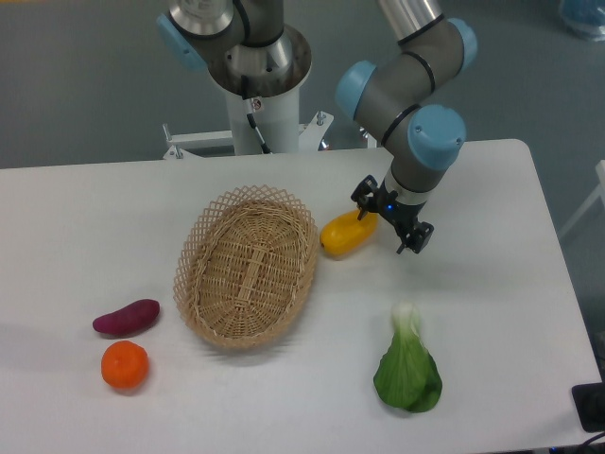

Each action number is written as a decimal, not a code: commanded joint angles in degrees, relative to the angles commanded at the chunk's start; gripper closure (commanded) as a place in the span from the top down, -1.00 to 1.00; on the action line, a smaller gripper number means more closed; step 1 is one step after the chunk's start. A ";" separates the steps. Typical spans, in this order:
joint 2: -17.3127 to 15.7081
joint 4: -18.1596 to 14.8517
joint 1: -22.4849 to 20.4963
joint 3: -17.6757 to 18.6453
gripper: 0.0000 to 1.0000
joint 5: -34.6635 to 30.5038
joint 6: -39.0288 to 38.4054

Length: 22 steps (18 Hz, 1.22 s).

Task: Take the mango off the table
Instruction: 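Lower the gripper over the mango and close on it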

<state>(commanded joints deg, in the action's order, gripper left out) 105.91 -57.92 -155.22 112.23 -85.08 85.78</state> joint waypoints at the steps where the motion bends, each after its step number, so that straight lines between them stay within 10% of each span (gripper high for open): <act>1: -0.26 0.00 0.00 0.44 1.00 0.00 -0.09; 22: 1.23 6.50 3.78 4.84 1.00 -0.44 -2.46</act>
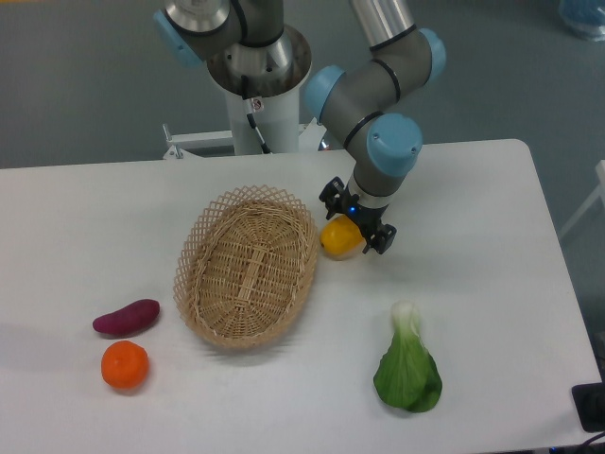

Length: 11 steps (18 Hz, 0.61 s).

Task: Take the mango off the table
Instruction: 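Lower the gripper over the mango and close on it, then lift the grasped mango up and away from the basket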

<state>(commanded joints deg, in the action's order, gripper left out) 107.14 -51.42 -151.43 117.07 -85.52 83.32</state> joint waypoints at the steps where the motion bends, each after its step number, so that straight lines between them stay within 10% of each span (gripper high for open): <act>1: 0.09 0.00 0.09 -0.09 0.85 0.00 0.00; 7: 0.00 0.00 0.00 -0.96 -0.29 -0.26 -0.09; 11: -0.26 -0.44 -0.44 -3.42 -0.29 -0.44 0.53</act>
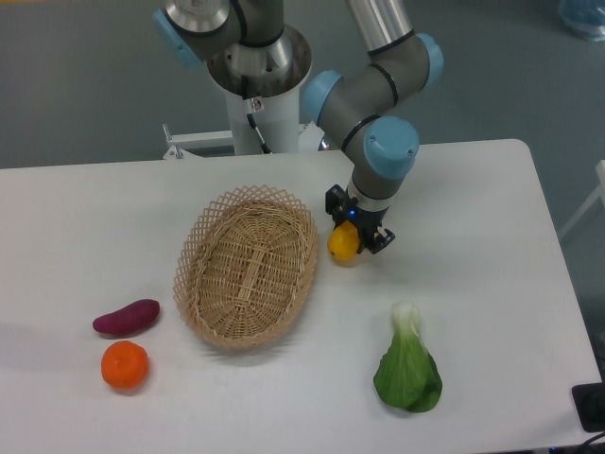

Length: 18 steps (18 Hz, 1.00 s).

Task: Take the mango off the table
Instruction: 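Lift the grasped mango up and away from the basket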

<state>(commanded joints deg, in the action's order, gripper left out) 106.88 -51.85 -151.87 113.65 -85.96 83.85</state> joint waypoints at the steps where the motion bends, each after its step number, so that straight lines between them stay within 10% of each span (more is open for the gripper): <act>1: 0.00 -0.09 -0.44 -0.70 -0.29 0.00 0.09; 18: 2.81 -0.79 -7.29 -13.71 -0.25 0.35 1.67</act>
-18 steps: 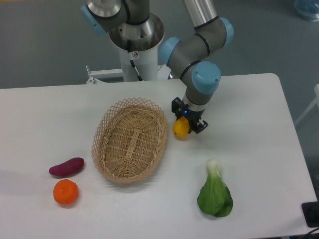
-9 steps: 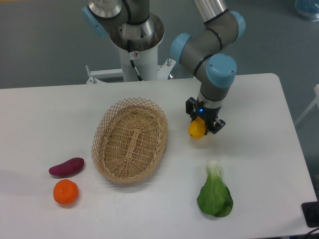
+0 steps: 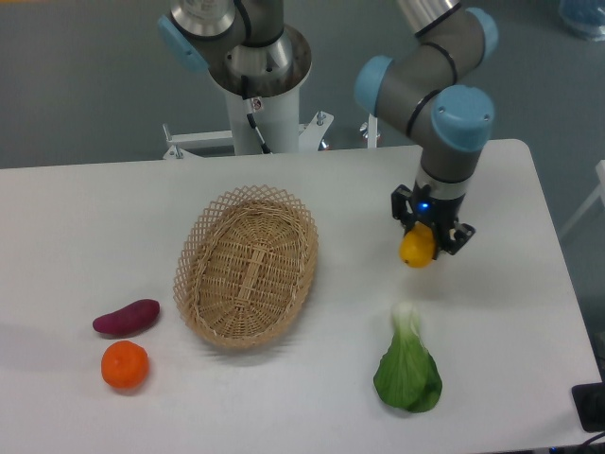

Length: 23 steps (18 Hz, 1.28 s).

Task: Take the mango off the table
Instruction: 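Lift the grasped mango up and away from the basket, then hold the mango raised above the table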

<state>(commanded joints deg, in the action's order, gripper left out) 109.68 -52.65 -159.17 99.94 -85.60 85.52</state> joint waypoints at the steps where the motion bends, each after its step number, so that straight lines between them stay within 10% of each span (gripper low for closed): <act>1: 0.35 0.00 -0.09 -0.70 -0.25 -0.09 0.00; 23: 4.93 0.00 -1.85 -9.76 -0.20 -0.44 5.10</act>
<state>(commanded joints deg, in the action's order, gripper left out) 114.61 -52.65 -161.02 90.18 -86.04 90.62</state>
